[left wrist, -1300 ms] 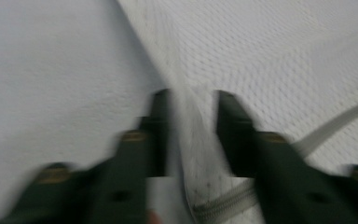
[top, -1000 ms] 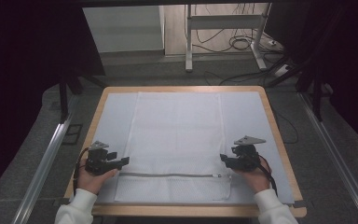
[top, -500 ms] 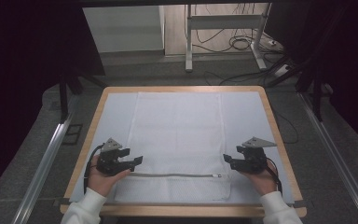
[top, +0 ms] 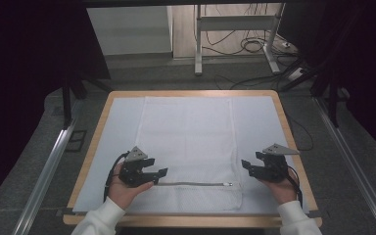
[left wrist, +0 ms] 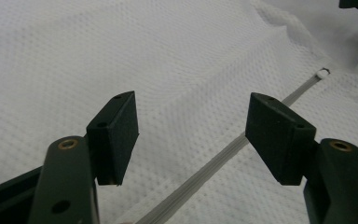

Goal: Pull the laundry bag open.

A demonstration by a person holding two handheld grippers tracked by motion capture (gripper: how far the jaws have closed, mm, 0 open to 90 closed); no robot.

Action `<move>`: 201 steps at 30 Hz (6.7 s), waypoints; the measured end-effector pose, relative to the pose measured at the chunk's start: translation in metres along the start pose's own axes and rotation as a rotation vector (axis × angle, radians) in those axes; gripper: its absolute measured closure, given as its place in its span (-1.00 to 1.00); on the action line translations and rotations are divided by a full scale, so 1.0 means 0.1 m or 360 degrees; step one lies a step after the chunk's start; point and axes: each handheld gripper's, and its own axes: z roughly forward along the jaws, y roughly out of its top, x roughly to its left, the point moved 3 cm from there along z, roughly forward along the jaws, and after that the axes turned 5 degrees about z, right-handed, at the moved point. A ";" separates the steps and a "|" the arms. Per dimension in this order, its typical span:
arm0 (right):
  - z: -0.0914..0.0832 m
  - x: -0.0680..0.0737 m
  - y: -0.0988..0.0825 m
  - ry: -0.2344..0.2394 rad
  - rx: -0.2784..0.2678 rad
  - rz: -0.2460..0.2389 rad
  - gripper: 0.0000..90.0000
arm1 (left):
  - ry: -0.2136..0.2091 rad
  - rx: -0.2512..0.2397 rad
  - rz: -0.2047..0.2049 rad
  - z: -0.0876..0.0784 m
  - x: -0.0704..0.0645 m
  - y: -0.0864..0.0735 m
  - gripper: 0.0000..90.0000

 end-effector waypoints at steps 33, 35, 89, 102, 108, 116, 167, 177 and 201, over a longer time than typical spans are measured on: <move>0.00 -0.12 -0.05 -0.0070 0.0038 -0.0001 -0.31 | -0.0297 0.0064 0.0066 0.45 -0.58 0.35 -0.25; 0.00 -0.12 -0.06 -0.0083 0.0042 -0.0007 -0.31 | -0.0301 0.0077 0.0079 0.49 -0.61 0.36 -0.25; -0.02 -0.16 -0.06 -0.0140 0.0019 -0.0006 -0.31 | -0.0486 0.0212 0.0072 1.05 -1.10 0.46 -0.12; -0.04 -0.18 -0.06 -0.0146 0.0014 -0.0003 -0.31 | -0.0506 0.0269 0.0066 1.17 -1.19 0.46 -0.03; -0.04 -0.18 -0.07 -0.0152 0.0012 -0.0002 -0.31 | -0.0505 0.0295 0.0067 1.19 -1.19 0.45 0.02; -0.04 -0.17 -0.06 -0.0149 0.0013 -0.0005 -0.31 | -0.0523 0.0320 0.0034 1.25 -1.19 0.44 0.08; -0.05 -0.19 -0.06 -0.0190 -0.0001 0.0003 -0.31 | -0.0533 0.0387 -0.0010 1.54 -1.30 0.43 0.80; -0.05 -0.20 -0.06 -0.0201 -0.0001 0.0008 -0.31 | -0.0527 0.0401 0.0033 1.55 -1.31 0.45 0.86; -0.05 -0.20 -0.07 -0.0191 0.0010 0.0009 -0.31 | -0.0593 0.0362 0.0014 1.53 -1.28 0.43 0.93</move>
